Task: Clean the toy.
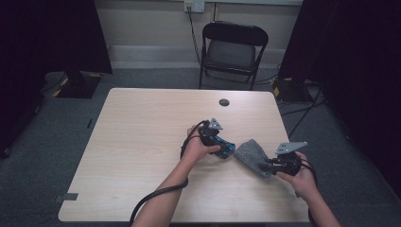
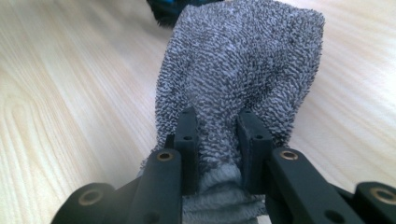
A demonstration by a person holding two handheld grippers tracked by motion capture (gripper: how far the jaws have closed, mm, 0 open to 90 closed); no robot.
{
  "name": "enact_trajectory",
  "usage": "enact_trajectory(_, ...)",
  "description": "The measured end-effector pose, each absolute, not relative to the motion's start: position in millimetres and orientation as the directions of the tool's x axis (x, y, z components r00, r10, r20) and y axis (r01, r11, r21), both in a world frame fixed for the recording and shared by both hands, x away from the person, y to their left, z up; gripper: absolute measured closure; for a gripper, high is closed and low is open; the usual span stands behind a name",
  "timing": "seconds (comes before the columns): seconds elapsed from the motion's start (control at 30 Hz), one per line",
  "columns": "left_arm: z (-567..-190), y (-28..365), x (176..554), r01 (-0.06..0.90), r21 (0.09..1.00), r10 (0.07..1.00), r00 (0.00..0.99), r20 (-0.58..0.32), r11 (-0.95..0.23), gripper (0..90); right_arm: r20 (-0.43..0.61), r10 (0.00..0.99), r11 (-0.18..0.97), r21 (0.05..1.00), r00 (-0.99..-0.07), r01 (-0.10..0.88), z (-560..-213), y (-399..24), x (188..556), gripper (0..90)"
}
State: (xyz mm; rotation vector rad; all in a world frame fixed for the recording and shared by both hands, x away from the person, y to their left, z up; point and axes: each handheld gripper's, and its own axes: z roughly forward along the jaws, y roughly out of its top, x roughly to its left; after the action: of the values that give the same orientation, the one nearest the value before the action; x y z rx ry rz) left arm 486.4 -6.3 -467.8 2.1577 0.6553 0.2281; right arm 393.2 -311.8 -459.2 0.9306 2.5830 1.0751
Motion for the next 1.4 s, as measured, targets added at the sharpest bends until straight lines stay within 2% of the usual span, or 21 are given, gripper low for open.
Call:
enact_trajectory(0.27,-450,25,470,0.374,0.787,0.541,0.839,-0.061,-0.491,16.7,0.051,0.620,0.516,0.725,-0.783,0.456,-429,-305,393,73.0)
enact_trajectory(0.6,-448,81,447,0.390,0.795,0.587,0.808,-0.053,-0.465,17.7,0.047,0.551,0.534,0.748,-0.833,0.395,-410,-252,401,72.9)
enact_trajectory(1.07,-458,160,416,0.445,0.789,0.674,0.737,-0.052,-0.425,17.8,0.054,0.457,0.575,0.744,-0.888,0.341,-416,-172,422,72.3)
enact_trajectory(1.4,-463,182,398,0.461,0.789,0.700,0.712,-0.057,-0.405,18.2,0.051,0.419,0.610,0.724,-0.907,0.322,-435,-113,433,71.5)
